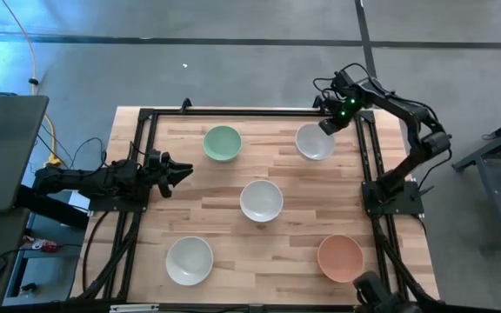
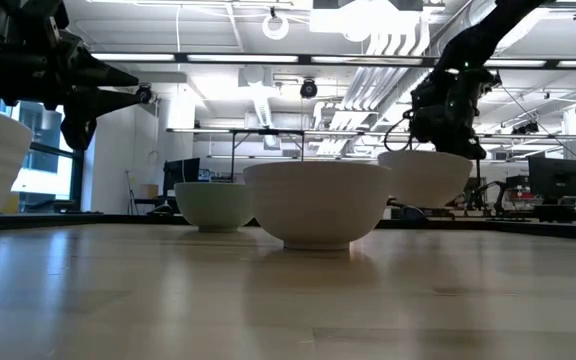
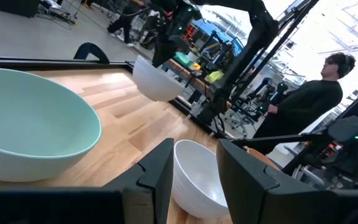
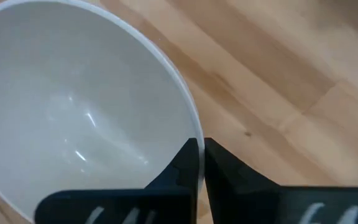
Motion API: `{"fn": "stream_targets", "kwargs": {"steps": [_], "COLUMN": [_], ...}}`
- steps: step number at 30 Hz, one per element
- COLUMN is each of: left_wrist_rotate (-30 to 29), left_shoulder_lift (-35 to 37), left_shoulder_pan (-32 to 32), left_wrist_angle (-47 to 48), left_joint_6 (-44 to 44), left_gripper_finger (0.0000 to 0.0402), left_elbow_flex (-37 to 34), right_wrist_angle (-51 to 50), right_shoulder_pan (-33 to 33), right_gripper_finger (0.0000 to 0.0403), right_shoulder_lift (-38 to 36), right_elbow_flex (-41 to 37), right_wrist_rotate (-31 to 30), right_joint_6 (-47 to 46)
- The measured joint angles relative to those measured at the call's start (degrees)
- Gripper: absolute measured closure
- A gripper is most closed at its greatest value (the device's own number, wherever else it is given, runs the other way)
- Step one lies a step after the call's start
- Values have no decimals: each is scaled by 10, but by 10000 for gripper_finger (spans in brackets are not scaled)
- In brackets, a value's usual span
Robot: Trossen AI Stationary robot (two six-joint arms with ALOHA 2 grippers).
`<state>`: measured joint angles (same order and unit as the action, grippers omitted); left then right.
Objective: Nest bowls inside each other
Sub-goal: Stack the top white bowl on the middle white bowl
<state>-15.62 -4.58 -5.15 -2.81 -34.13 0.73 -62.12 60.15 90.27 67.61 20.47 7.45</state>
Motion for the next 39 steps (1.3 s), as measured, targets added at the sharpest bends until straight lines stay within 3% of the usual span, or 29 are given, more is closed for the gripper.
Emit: {"fn": "stream_targets", "kwargs": {"steps": [13, 29, 39], "left_wrist_rotate": [0, 0, 0], "left_shoulder_lift": [0, 0, 0], "left_shoulder_pan": [0, 0, 0], "left_wrist_angle": [0, 0, 0], "left_joint_6": [19, 28, 28], "left_gripper_finger": [289, 289, 289], "left_elbow_flex": [0, 0, 0], "right_wrist_angle": [-18, -15, -12], "right_shoulder_pan": [-127, -324, -416], "right_gripper_finger": [403, 403, 403], "right_shoulder_lift": [-39, -38, -35], "right_elbow_flex": [6, 125, 142], "right_wrist_rotate": [-8, -81, -85], "right_joint_6": [-158, -364, -466]}}
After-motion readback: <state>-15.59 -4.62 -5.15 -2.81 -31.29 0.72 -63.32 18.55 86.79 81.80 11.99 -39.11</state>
